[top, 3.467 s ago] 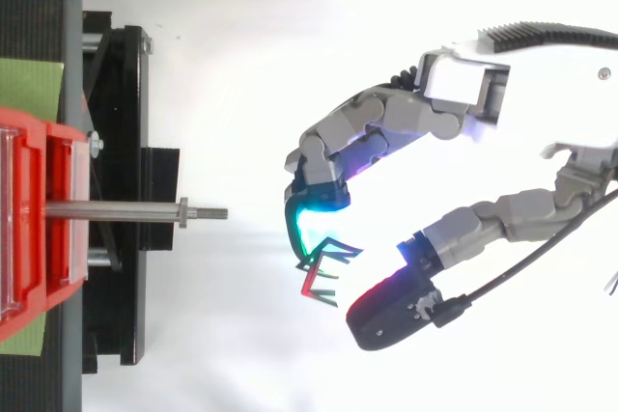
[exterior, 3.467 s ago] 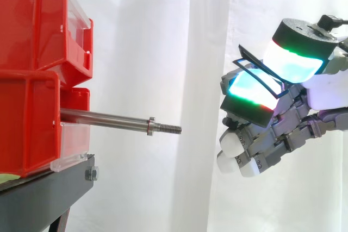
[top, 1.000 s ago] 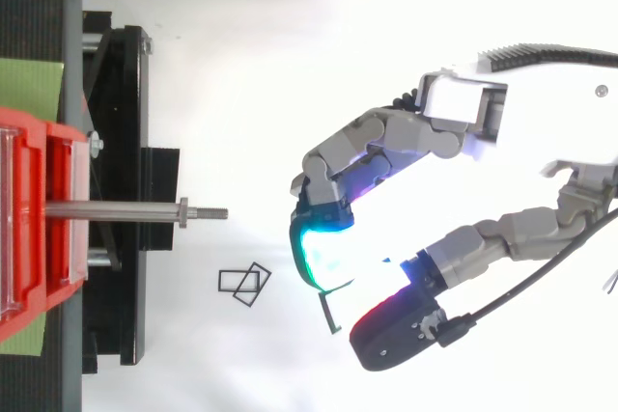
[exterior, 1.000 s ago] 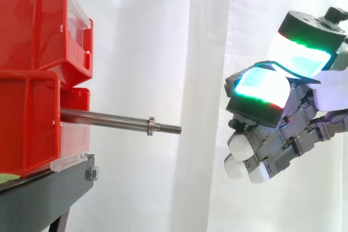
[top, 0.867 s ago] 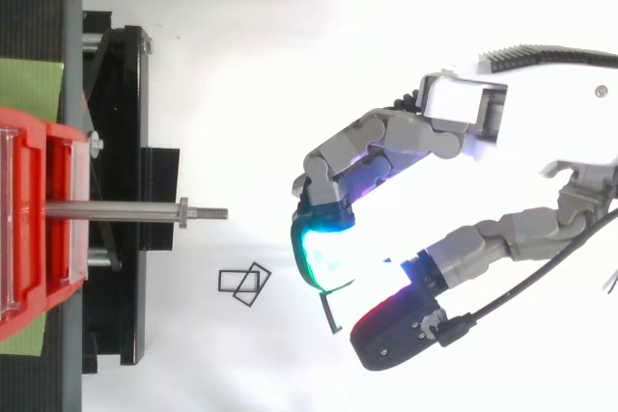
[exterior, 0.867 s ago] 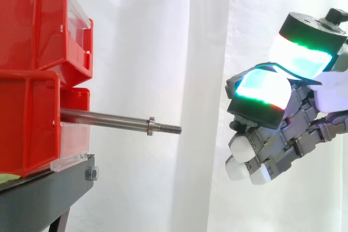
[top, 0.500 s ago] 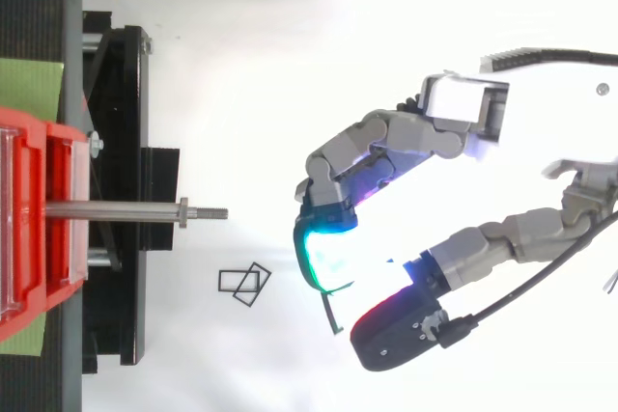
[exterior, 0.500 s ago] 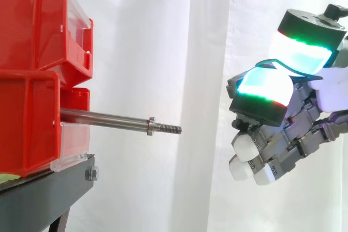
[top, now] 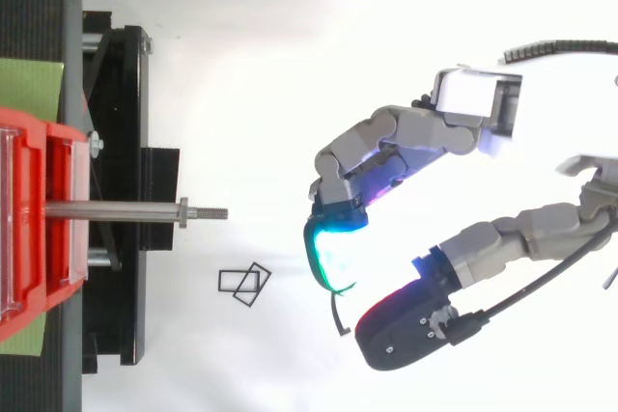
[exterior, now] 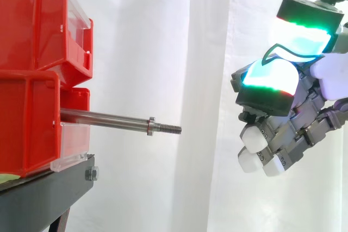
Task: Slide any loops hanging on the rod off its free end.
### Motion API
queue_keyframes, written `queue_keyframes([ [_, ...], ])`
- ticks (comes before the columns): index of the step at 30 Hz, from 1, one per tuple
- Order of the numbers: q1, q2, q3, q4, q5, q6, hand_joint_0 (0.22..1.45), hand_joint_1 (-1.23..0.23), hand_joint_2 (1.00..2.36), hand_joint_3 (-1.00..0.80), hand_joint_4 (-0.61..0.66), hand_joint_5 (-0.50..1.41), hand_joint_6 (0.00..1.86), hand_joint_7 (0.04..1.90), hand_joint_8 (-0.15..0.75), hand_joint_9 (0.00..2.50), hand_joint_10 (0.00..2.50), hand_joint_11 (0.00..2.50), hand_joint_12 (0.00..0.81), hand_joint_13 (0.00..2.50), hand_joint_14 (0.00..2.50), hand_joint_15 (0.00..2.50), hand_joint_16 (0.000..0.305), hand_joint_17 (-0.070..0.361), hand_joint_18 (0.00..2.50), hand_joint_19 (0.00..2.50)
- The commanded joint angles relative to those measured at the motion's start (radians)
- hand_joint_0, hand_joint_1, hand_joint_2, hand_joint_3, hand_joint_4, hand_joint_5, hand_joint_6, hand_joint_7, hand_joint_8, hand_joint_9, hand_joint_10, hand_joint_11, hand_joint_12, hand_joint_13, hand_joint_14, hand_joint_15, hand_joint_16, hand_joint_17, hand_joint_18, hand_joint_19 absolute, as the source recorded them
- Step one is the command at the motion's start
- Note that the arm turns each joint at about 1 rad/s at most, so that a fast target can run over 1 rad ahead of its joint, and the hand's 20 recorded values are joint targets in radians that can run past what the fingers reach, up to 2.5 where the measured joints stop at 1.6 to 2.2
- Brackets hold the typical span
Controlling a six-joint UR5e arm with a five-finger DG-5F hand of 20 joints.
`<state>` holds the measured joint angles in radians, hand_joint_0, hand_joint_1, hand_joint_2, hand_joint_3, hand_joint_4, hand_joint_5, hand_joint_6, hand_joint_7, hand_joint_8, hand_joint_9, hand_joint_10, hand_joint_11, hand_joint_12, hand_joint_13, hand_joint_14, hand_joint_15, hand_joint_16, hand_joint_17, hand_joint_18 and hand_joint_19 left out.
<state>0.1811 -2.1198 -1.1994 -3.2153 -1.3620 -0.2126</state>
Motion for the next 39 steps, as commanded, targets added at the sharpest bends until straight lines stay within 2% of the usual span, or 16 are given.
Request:
queue_keyframes([
  [1,-0.002,0.0,0.001,-0.003,0.0,0.004,0.58,-0.56,1.0,-0.5,0.11,-0.19,0.82,1.19,0.24,0.77,0.0,0.12,0.219,0.64,0.0,0.01,0.036,0.082,0.54,0.12],
  [5,-0.003,0.0,0.001,-0.012,-0.002,0.013,0.6,-0.55,1.0,-0.5,0.08,-0.19,0.82,1.2,0.24,0.77,0.0,0.11,0.218,0.64,0.0,0.01,0.036,0.081,0.54,0.12],
  [14,-0.005,0.0,0.003,-0.014,-0.002,0.035,0.62,-0.73,1.01,-0.39,0.05,-0.19,0.83,1.2,0.239,0.76,0.0,0.11,0.219,0.63,0.0,0.01,0.036,0.08,0.54,0.12],
  [20,-0.005,0.0,0.003,-0.014,-0.002,0.035,0.63,-0.79,1.0,-0.5,0.08,-0.2,0.83,1.18,0.231,0.74,0.0,0.11,0.217,0.63,0.0,0.01,0.036,0.08,0.53,0.12],
  [24,-0.005,0.0,0.003,-0.014,-0.002,0.035,0.61,-0.74,1.0,-0.5,0.08,-0.2,0.83,1.17,0.231,0.74,0.0,0.11,0.216,0.63,0.0,0.0,0.036,0.08,0.53,0.12],
  [26,-0.005,0.0,0.003,-0.014,-0.002,0.035,0.6,-0.65,1.0,-0.5,0.09,-0.2,0.83,1.15,0.234,0.75,0.0,0.11,0.217,0.63,0.0,0.0,0.036,0.08,0.53,0.12],
  [32,-0.006,0.0,0.003,-0.015,-0.002,0.035,0.62,-0.64,1.0,-0.49,0.06,-0.2,0.83,1.2,0.235,0.76,0.0,0.11,0.216,0.63,0.0,0.01,0.035,0.08,0.54,0.12],
  [39,-0.006,0.0,0.003,-0.014,-0.002,0.035,0.62,-0.67,1.01,-0.39,0.01,-0.19,0.84,1.2,0.234,0.76,0.0,0.12,0.216,0.64,0.0,0.01,0.035,0.08,0.54,0.12],
])
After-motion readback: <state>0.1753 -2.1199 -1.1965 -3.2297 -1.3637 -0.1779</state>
